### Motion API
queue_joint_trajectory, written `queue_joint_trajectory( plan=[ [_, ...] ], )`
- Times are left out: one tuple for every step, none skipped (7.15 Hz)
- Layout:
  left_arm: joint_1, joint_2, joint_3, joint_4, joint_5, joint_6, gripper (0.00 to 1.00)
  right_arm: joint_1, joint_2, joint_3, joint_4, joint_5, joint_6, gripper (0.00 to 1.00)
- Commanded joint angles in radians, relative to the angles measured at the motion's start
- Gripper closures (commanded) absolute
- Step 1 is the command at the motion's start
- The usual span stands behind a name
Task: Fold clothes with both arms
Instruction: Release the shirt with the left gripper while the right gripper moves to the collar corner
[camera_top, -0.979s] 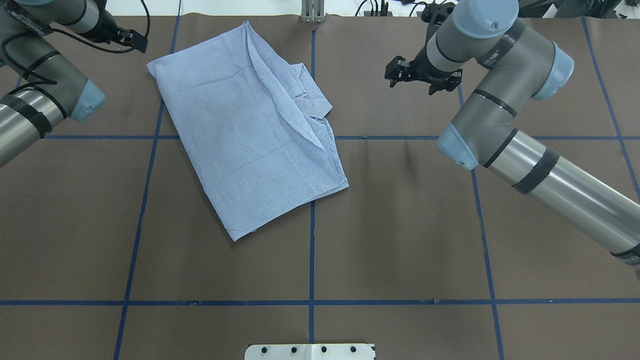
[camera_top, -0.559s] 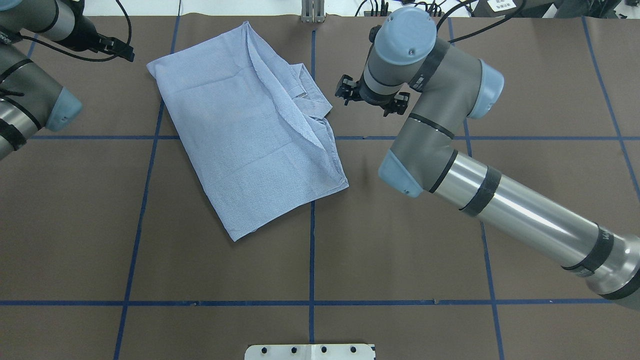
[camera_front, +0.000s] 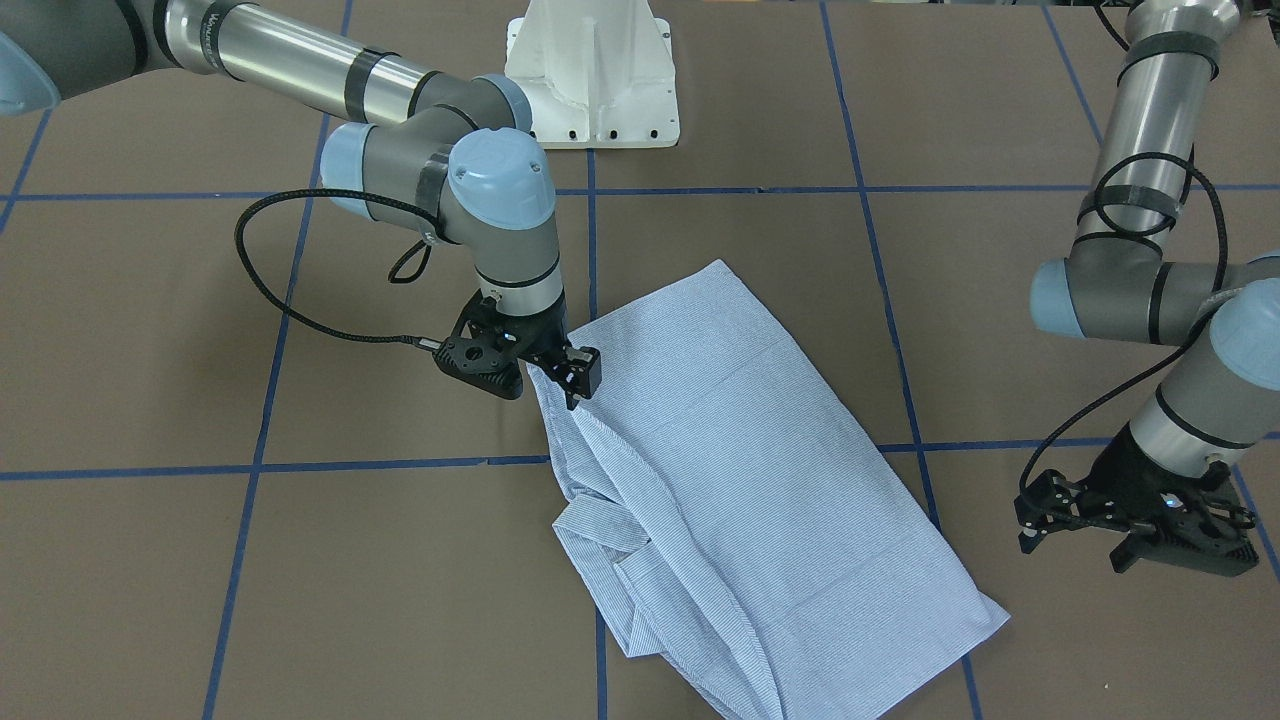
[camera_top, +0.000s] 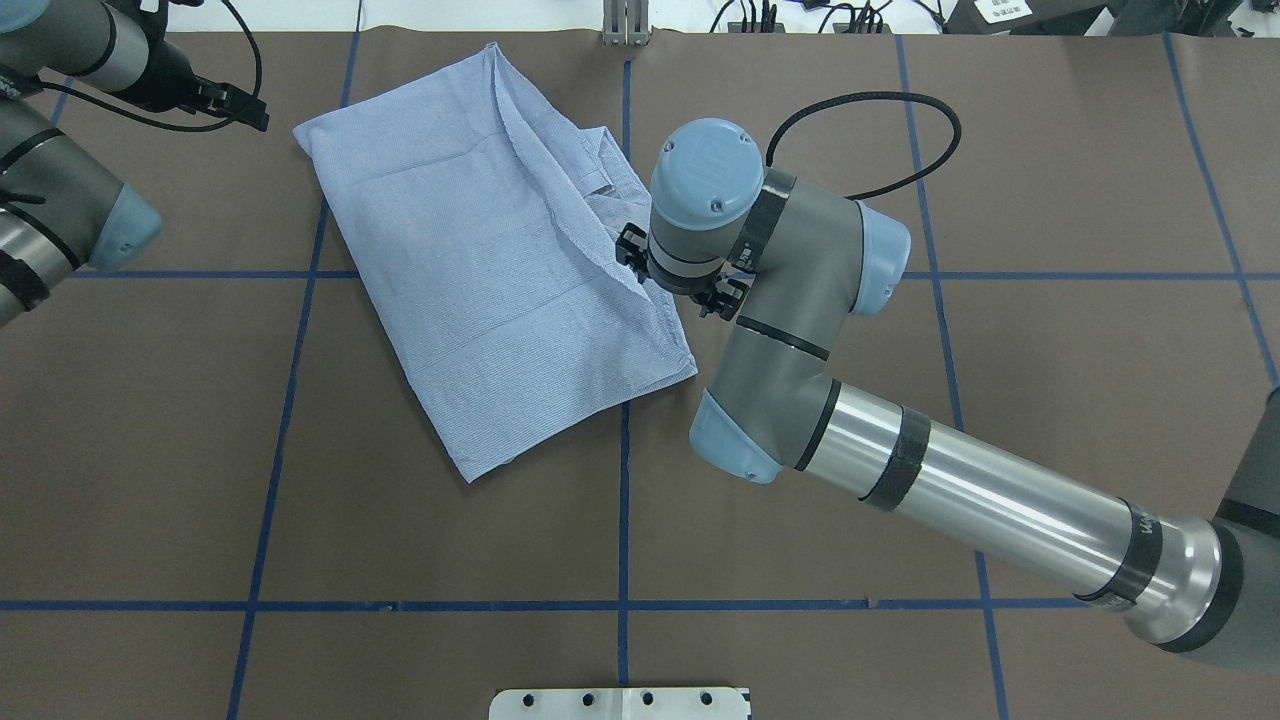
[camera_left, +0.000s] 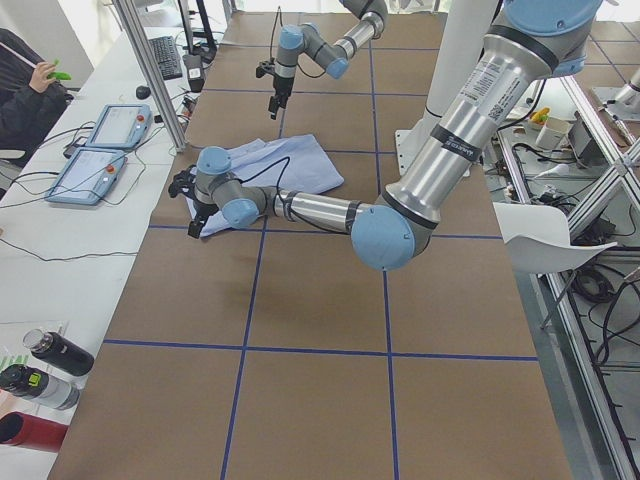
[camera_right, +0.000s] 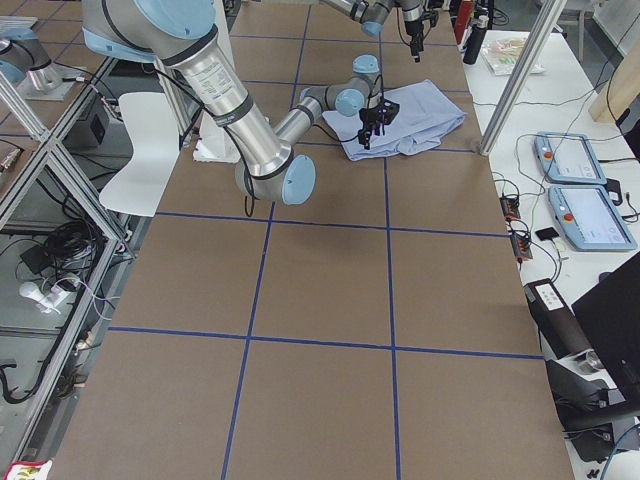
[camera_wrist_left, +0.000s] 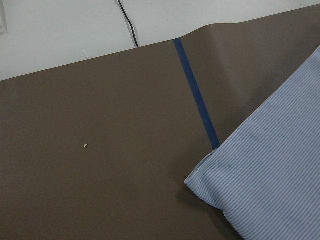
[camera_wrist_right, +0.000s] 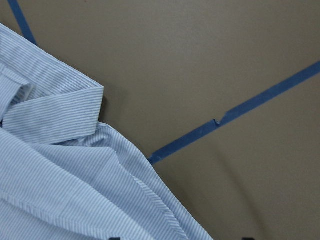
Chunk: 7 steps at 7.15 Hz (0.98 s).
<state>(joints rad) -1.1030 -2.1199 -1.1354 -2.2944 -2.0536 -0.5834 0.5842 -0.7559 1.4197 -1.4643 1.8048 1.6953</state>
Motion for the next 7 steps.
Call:
queue_joint_trajectory(
  plan=[
    [0.002,0.009,-0.018,0.0,-0.002,-0.022,0.0,-0.056,-0.061,0.046,0.009,-0.074,0.123,0.26],
    [0.003,0.009,-0.018,0.0,-0.003,-0.027,0.0,-0.073,-0.107,0.097,0.019,-0.088,0.129,0.28],
    [0.003,0.009,-0.021,0.0,-0.003,-0.032,0.0,-0.098,-0.115,0.12,0.021,-0.113,0.138,0.29],
    [0.003,0.018,-0.027,0.0,-0.003,-0.032,0.0,-0.127,-0.115,0.117,0.024,-0.143,0.156,0.29],
    [0.003,0.021,-0.032,0.0,-0.003,-0.032,0.0,-0.141,-0.117,0.116,0.024,-0.166,0.155,0.3],
    [0.003,0.023,-0.032,0.0,-0.003,-0.032,0.0,-0.148,-0.117,0.113,0.024,-0.189,0.15,0.32],
    [0.003,0.023,-0.033,0.0,-0.003,-0.032,0.0,-0.15,-0.117,0.11,0.024,-0.206,0.144,0.36]
  ],
)
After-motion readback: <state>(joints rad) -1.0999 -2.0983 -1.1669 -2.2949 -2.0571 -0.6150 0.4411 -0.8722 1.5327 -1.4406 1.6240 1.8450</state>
